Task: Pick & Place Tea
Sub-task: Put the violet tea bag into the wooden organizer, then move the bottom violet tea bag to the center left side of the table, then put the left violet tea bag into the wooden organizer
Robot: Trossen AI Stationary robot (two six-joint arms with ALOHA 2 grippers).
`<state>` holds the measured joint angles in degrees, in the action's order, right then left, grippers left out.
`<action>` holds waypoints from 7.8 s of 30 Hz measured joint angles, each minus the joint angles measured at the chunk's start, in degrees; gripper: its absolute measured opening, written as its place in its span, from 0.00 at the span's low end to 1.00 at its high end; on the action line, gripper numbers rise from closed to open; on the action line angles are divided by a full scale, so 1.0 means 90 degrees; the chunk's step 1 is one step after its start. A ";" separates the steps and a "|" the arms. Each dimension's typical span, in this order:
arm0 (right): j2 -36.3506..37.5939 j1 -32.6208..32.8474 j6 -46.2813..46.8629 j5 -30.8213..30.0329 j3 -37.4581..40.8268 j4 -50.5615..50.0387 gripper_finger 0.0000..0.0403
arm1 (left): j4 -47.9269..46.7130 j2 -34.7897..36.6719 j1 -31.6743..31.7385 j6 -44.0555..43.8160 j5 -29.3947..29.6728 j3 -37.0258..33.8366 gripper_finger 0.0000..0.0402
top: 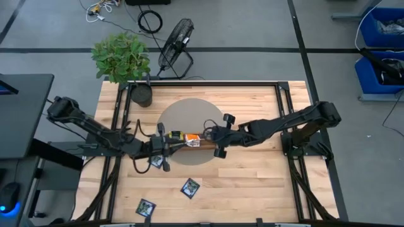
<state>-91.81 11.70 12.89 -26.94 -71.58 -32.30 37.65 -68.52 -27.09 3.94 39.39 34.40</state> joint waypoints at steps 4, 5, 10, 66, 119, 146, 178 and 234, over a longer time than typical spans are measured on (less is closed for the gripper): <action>0.0000 -0.0044 0.0286 -0.0382 0.0474 0.0398 0.00 | -0.0076 0.0008 -0.0271 0.0016 0.0372 0.0004 0.13; -0.0005 -0.0065 0.0286 -0.0409 0.0592 0.0593 0.00 | -0.0069 0.0010 -0.0307 0.0023 0.0451 0.0004 0.13; -0.0079 -0.0232 0.0332 -0.0402 0.0870 0.1192 0.00 | -0.0067 0.0010 -0.0453 0.0023 0.0554 0.0004 0.13; -0.0161 -0.0881 -0.0644 -0.0351 0.0890 0.1423 0.37 | -0.1529 0.0008 -0.1136 -0.1410 0.0818 0.0006 0.13; 0.0571 0.0539 0.0519 0.0374 0.0883 0.1425 0.37 | -0.6071 -0.2651 -0.3782 -0.3381 -0.3732 0.1146 0.50; 0.0571 0.0544 0.0493 0.0377 0.0883 0.1387 0.37 | -0.7157 -0.2934 -0.3472 -0.4215 -0.3351 0.1339 0.02; 0.0576 0.0546 0.0463 0.0447 0.0883 0.1283 0.37 | -0.9134 -0.2967 -0.3168 -0.4698 -0.2588 0.2090 0.69; 0.0578 0.0544 0.0346 0.0934 0.0885 0.1763 0.37 | -1.0425 -0.2649 -0.2739 -0.4486 -0.2065 0.2495 0.01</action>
<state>-86.61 16.60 16.01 -18.54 -63.61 -16.43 -56.17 -92.36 -51.74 -36.44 20.81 56.86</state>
